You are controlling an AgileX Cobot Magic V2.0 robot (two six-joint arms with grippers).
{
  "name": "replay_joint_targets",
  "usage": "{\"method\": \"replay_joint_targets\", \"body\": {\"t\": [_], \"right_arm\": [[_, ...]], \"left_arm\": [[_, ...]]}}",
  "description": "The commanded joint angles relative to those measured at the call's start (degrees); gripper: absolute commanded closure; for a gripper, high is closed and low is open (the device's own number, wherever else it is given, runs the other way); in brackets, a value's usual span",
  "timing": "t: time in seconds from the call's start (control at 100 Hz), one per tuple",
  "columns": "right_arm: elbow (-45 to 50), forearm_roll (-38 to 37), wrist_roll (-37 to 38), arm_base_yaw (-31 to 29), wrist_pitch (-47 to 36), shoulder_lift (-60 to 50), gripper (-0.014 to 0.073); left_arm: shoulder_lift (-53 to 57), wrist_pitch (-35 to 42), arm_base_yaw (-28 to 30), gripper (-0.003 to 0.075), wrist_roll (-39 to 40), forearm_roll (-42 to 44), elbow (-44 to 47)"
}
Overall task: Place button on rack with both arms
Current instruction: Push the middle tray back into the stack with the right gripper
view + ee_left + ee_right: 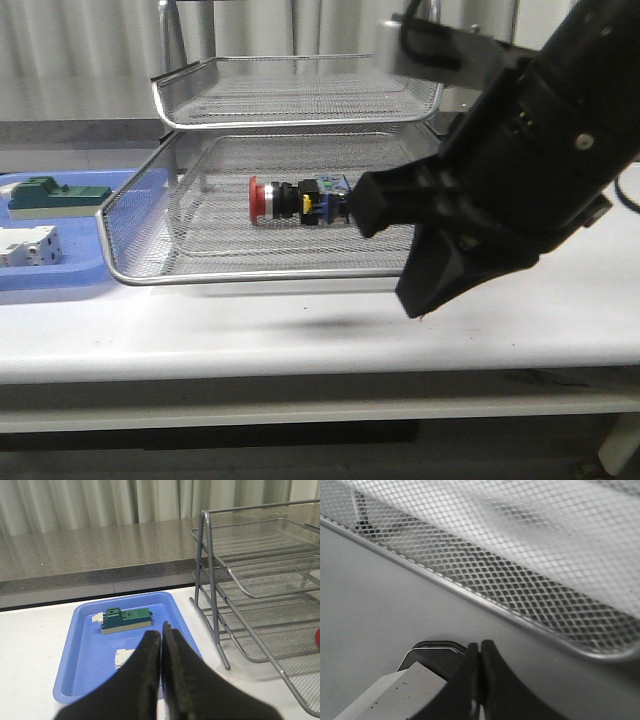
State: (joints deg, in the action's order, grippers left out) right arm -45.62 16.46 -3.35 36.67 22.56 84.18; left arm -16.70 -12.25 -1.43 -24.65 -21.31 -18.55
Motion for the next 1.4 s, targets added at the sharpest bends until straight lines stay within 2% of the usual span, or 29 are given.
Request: {"method": "replay_joint_targets", "body": {"t": [0.0,0.22,0.75,1.39], "right_arm": [[-1.7,0.7,-0.7,1.8,-5.6,0.3,0.066],[-1.8,0.7,-0.7,4.4,-10.6,3.7,0.066],[-1.9,-0.7,-0.7,3.7,-21.0,7.7,0.066],[-17.9,-6.0,-0.7,-4.3,-15.6,16.2,0.066]], "left_arm": [[-0.4,4.6,0.1,0.0716,0.4,-0.8,-1.5],[-0.4,4.6,0.1,0.0716,0.4,-0.8,-1.5],[-0.4,4.6,0.1,0.0716,0.4,-0.8,-1.5],[-0.4,4.5,0.1,0.0716,0.4,-0.8,-1.5]]}}
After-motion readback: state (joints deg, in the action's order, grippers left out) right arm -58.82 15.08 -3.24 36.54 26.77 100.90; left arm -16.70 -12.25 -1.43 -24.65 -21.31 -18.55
